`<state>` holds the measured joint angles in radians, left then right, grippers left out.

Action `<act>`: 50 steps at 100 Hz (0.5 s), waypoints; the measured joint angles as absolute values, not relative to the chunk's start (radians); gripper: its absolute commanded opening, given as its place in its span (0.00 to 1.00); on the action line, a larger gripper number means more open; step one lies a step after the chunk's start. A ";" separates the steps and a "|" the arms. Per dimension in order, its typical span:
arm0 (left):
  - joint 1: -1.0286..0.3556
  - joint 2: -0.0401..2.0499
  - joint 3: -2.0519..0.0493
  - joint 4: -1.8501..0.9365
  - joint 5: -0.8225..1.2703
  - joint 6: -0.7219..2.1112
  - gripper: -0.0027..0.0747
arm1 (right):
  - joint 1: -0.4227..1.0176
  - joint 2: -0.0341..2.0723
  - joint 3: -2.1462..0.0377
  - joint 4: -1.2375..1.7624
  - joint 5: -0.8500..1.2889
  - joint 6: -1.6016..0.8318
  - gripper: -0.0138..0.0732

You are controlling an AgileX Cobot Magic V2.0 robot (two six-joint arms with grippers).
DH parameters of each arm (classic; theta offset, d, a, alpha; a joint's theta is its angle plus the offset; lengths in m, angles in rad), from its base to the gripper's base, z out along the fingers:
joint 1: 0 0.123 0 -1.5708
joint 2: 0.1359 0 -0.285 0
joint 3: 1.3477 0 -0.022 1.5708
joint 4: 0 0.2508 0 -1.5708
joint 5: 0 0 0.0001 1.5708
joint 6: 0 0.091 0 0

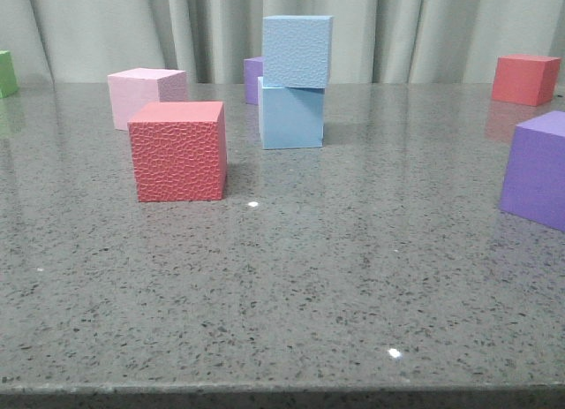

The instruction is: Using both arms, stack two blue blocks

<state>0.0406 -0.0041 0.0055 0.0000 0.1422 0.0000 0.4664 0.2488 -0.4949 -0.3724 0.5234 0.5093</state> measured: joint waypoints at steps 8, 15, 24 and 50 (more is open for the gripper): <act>0.041 -0.004 0.006 0.000 0.142 0.000 0.01 | 0.466 0.249 -0.495 -0.409 0.525 0.509 0.03; 0.041 -0.004 0.006 0.000 0.142 0.000 0.01 | 0.466 0.249 -0.495 -0.426 0.525 0.509 0.03; 0.041 -0.004 0.006 0.000 0.142 0.000 0.01 | 0.466 0.249 -0.483 -0.432 0.521 0.507 0.03; 0.041 -0.004 0.006 0.000 0.142 0.000 0.01 | 0.366 0.249 -0.407 -0.348 0.388 0.488 0.03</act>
